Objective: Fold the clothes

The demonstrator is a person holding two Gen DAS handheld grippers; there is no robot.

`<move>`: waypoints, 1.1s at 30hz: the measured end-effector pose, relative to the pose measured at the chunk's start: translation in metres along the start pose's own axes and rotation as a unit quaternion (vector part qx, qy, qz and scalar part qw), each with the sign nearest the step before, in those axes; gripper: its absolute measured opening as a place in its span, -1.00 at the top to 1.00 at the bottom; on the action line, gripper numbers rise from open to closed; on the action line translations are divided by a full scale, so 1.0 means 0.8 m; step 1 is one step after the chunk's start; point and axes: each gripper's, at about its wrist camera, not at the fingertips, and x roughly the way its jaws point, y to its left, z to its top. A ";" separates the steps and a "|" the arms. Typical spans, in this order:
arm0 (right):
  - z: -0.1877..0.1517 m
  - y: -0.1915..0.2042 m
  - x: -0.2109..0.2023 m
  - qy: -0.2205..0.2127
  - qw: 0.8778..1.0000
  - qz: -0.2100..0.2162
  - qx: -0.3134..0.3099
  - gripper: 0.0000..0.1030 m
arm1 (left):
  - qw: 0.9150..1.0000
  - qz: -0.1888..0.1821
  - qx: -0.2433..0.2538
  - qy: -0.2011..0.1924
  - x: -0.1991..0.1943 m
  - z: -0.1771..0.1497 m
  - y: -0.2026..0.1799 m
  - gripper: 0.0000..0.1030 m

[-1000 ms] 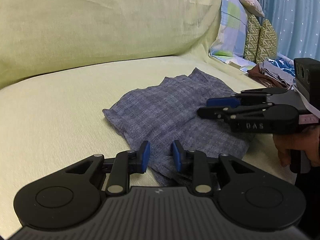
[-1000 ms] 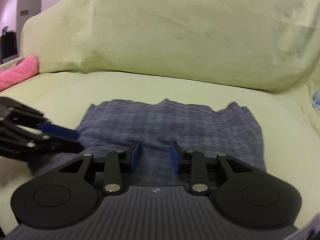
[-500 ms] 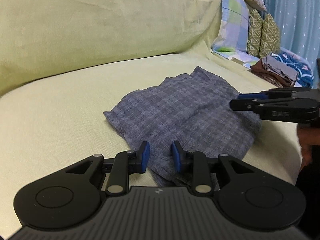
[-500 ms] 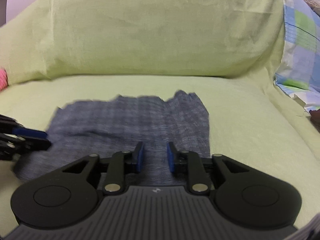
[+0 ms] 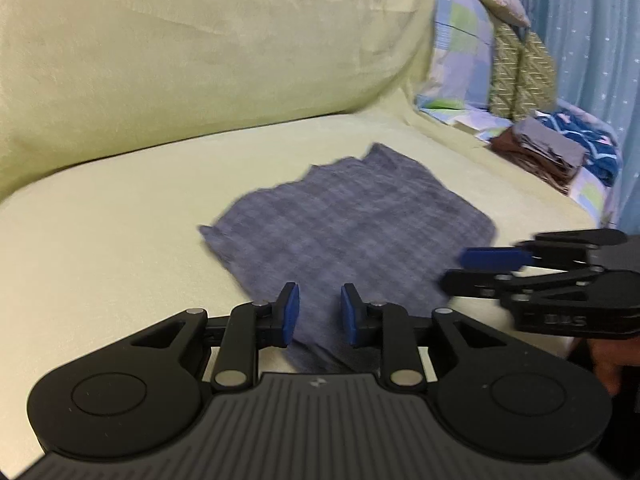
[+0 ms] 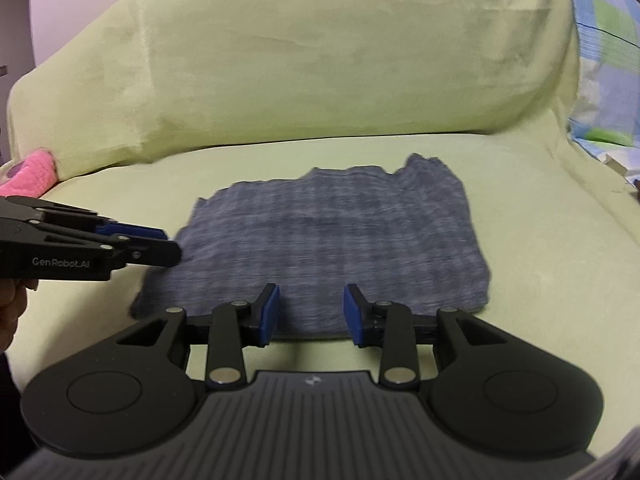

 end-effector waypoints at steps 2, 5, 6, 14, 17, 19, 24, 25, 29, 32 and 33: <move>-0.001 0.004 0.004 0.003 1.000 0.006 -0.004 0.42 | 1.000 0.010 0.028 0.008 0.004 -0.010 -0.013 0.42; -0.004 0.006 0.011 0.015 1.000 0.010 -0.007 0.41 | 0.999 0.014 0.036 0.005 0.003 -0.020 -0.015 0.39; -0.005 0.004 0.012 0.020 1.000 0.010 -0.009 0.41 | 1.000 0.011 0.026 0.006 0.001 -0.022 -0.011 0.38; -0.012 -0.010 0.004 0.028 0.999 0.000 -0.019 0.41 | 1.000 0.015 0.020 0.009 -0.004 -0.023 -0.011 0.37; -0.003 -0.023 -0.008 0.002 1.000 -0.020 0.002 0.40 | 0.999 0.021 0.026 -0.011 -0.016 -0.016 -0.016 0.41; 0.004 -0.040 -0.008 -0.005 0.999 -0.035 0.018 0.40 | 1.000 0.009 0.019 -0.017 -0.017 -0.009 -0.017 0.41; 0.006 -0.073 0.015 0.030 0.997 -0.055 0.041 0.39 | 1.000 0.010 0.019 -0.002 0.007 -0.004 -0.018 0.41; 0.007 -0.074 0.013 0.027 0.997 -0.055 0.045 0.39 | 1.000 0.011 0.019 -0.008 0.006 -0.002 -0.018 0.41; 0.025 -0.075 0.013 0.003 0.999 -0.046 0.014 0.39 | 0.999 0.009 0.024 -0.028 0.011 0.030 -0.006 0.41; 0.055 -0.081 0.034 -0.005 0.999 -0.033 -0.016 0.38 | 0.999 0.010 0.029 -0.030 0.033 0.056 0.009 0.41; 0.061 -0.083 0.040 -0.005 0.999 -0.030 -0.021 0.38 | 0.999 0.009 0.030 -0.029 0.041 0.063 0.013 0.41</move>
